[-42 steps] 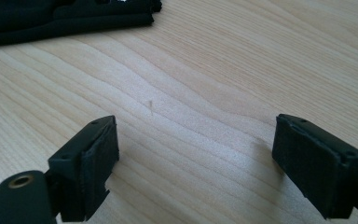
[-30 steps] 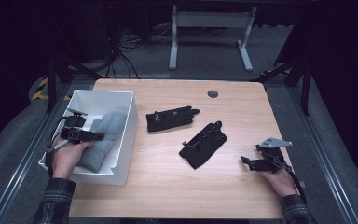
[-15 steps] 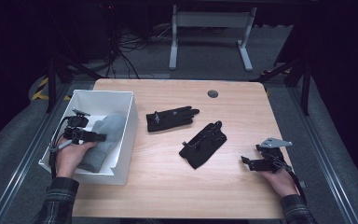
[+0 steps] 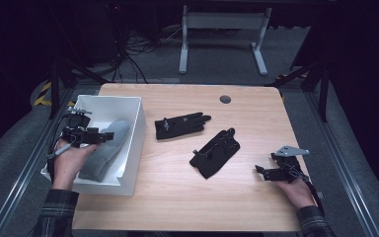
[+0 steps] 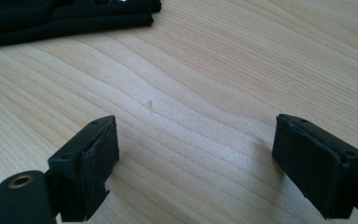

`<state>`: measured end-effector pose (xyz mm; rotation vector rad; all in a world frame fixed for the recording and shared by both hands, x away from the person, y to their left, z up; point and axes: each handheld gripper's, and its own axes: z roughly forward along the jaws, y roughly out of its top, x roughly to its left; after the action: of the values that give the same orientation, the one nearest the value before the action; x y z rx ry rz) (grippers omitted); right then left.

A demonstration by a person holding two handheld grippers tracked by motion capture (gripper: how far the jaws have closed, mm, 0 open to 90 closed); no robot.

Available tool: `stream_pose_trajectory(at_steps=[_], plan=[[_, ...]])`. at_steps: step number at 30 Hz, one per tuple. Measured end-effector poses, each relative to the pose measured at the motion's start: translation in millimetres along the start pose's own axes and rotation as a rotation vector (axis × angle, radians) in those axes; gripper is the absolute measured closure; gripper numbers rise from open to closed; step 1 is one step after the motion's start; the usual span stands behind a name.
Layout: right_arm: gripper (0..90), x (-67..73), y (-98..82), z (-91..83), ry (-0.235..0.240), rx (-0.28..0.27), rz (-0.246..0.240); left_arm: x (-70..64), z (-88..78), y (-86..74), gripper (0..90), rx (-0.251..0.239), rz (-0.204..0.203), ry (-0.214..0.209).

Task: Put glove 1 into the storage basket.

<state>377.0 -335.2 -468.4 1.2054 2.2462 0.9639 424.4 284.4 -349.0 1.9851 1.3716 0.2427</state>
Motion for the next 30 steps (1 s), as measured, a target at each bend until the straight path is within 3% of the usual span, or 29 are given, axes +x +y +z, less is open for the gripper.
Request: stream_pose_trajectory(at_steps=[4, 14, 20, 30], plan=[[14.8, 0.0, 0.0, 0.0, 0.000, 0.000, 0.000, -18.4, -9.8, 9.6, 30.5, -0.039, 0.040, -0.041], [14.8, 0.0, 0.0, 0.0, 0.000, 0.000, 0.000, -72.1, -15.7, 26.9, 28.7, -0.074, 0.145, -0.148], [14.8, 0.0, 0.0, 0.0, 0.000, 0.000, 0.000, -102.0, -7.4, 34.5, 28.2, -0.067, 0.197, -0.212], [14.8, 0.0, 0.0, 0.0, 0.000, 0.000, 0.000, -150.3, 16.7, 38.3, 28.1, -0.049, 0.275, -0.280]])
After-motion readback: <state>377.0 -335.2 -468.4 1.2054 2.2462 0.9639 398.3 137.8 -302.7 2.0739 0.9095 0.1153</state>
